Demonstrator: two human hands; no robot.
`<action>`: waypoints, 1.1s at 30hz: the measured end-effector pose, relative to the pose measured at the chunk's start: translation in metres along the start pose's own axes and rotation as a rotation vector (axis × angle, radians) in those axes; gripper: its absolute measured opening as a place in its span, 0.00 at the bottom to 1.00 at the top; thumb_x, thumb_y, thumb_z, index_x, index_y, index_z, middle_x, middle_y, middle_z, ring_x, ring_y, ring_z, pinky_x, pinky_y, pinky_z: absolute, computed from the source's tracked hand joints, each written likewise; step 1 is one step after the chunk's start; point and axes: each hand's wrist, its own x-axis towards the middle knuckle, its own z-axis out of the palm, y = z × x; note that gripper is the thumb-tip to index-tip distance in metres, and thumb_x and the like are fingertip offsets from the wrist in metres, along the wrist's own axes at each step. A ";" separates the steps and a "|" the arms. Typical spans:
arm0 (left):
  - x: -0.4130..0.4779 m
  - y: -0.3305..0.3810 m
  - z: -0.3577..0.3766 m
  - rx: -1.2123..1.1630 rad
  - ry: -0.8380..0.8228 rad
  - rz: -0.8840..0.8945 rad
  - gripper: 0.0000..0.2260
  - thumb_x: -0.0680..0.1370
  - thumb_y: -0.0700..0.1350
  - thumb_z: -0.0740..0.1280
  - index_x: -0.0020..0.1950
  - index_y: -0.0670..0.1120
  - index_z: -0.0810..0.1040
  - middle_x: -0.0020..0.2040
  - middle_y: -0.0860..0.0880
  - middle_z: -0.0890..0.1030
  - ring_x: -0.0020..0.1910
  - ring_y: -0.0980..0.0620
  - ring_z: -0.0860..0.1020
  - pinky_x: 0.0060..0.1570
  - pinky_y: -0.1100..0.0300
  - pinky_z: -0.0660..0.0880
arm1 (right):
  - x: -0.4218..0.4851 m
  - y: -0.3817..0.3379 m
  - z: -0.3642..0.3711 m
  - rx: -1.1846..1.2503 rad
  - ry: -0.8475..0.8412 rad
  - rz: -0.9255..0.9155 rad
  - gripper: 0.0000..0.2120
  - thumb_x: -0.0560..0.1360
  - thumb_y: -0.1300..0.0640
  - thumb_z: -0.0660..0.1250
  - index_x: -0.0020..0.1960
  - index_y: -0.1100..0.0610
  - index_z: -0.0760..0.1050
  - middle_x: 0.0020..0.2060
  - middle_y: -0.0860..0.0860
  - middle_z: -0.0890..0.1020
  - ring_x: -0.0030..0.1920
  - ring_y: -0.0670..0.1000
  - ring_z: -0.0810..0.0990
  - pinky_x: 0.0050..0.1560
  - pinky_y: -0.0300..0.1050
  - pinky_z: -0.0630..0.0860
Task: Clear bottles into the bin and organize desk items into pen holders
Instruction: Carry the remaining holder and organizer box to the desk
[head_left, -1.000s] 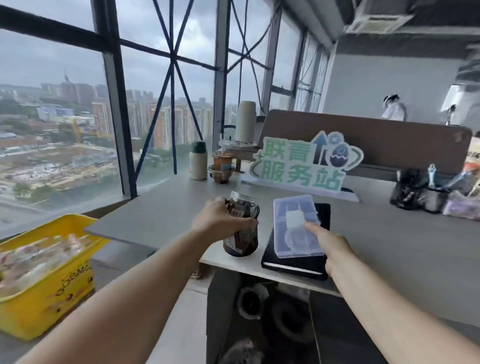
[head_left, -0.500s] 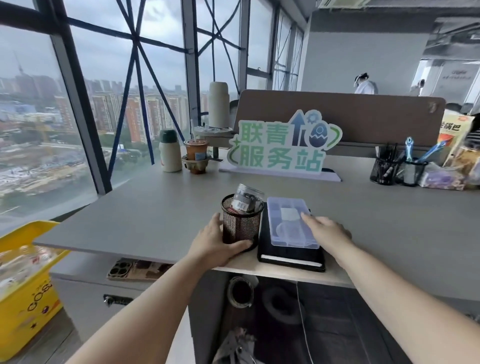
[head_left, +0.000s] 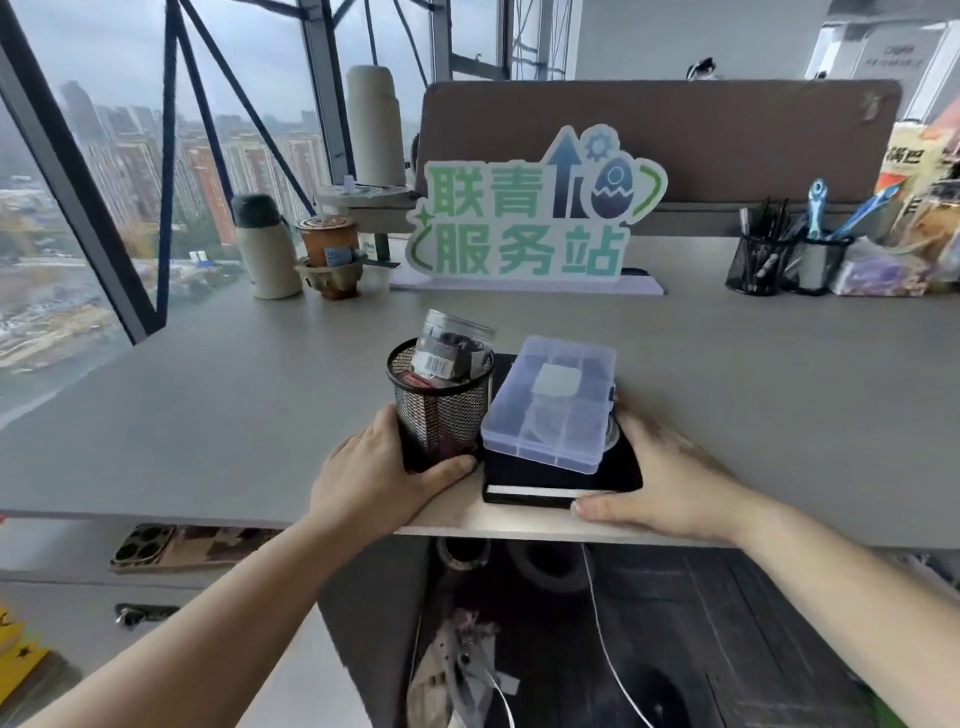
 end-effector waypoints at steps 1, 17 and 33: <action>0.003 0.002 0.001 -0.019 -0.016 0.003 0.33 0.64 0.74 0.63 0.58 0.52 0.65 0.59 0.53 0.78 0.60 0.49 0.75 0.55 0.52 0.73 | 0.001 0.004 0.000 0.047 0.007 0.013 0.53 0.59 0.30 0.72 0.75 0.40 0.47 0.74 0.39 0.59 0.73 0.45 0.59 0.70 0.41 0.59; 0.048 0.145 0.075 -0.040 -0.089 0.105 0.34 0.66 0.72 0.65 0.62 0.50 0.64 0.62 0.51 0.77 0.62 0.47 0.73 0.58 0.53 0.70 | -0.029 0.131 -0.069 0.045 0.040 0.175 0.47 0.63 0.33 0.71 0.74 0.41 0.51 0.67 0.38 0.65 0.70 0.45 0.64 0.60 0.36 0.63; 0.045 0.229 0.119 -0.073 -0.056 0.044 0.31 0.67 0.70 0.65 0.61 0.53 0.65 0.63 0.54 0.76 0.62 0.49 0.71 0.59 0.56 0.68 | -0.039 0.230 -0.123 -0.008 -0.058 0.110 0.53 0.60 0.27 0.68 0.75 0.38 0.44 0.74 0.41 0.59 0.75 0.47 0.55 0.69 0.38 0.57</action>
